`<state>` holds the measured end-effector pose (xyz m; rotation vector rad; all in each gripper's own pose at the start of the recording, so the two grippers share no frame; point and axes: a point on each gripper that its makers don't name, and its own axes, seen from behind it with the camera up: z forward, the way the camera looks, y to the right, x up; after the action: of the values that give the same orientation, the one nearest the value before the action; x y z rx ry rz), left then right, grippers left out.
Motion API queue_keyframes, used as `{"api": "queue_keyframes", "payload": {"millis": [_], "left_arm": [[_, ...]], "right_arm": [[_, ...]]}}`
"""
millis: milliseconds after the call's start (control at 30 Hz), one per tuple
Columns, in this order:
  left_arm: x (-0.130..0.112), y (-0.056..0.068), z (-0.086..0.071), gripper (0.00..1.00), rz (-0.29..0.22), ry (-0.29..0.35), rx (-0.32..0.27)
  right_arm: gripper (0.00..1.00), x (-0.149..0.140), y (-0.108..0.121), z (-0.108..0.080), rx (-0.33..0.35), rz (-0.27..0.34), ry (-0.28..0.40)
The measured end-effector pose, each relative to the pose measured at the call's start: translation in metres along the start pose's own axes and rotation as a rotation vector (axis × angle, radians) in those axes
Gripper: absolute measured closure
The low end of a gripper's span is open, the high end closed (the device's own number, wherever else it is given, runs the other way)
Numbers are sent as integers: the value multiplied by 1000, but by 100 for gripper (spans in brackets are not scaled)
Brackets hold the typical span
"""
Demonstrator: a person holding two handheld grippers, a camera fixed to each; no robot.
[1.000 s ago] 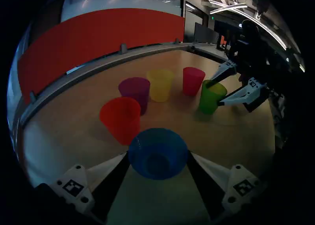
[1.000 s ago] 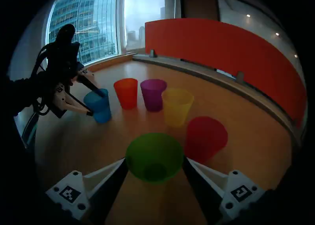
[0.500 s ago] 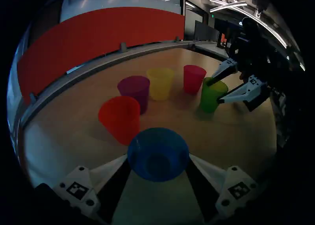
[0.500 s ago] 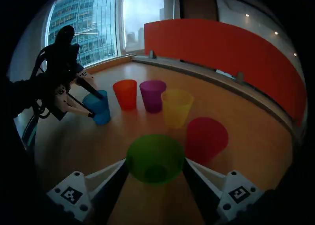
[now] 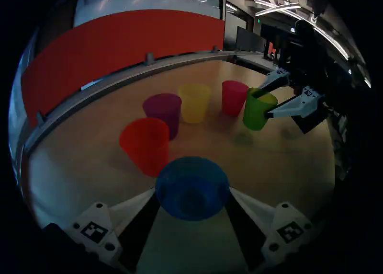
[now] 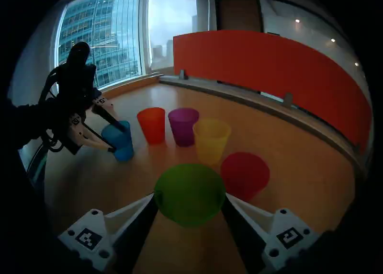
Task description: Pour water
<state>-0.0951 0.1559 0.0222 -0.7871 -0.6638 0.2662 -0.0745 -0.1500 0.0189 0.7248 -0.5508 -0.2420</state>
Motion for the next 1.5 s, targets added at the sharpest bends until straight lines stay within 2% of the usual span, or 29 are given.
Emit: {"api": "queue_keyframes", "payload": {"millis": [500, 800, 1200, 1500], "left_arm": [[47, -3, -35, 14, 8, 129, 37], [78, -5, -60, 14, -10, 228, 68], [116, -12, -93, 14, -44, 361, 103], [135, -8, -108, 14, -51, 450, 118]], "right_arm": [[9, 29, -2, -28, -21, -35, 66], [9, 53, -4, -46, -35, -59, 131], [9, 87, -5, -69, -57, -59, 238], [9, 106, -6, -77, -72, -68, 304]]}}
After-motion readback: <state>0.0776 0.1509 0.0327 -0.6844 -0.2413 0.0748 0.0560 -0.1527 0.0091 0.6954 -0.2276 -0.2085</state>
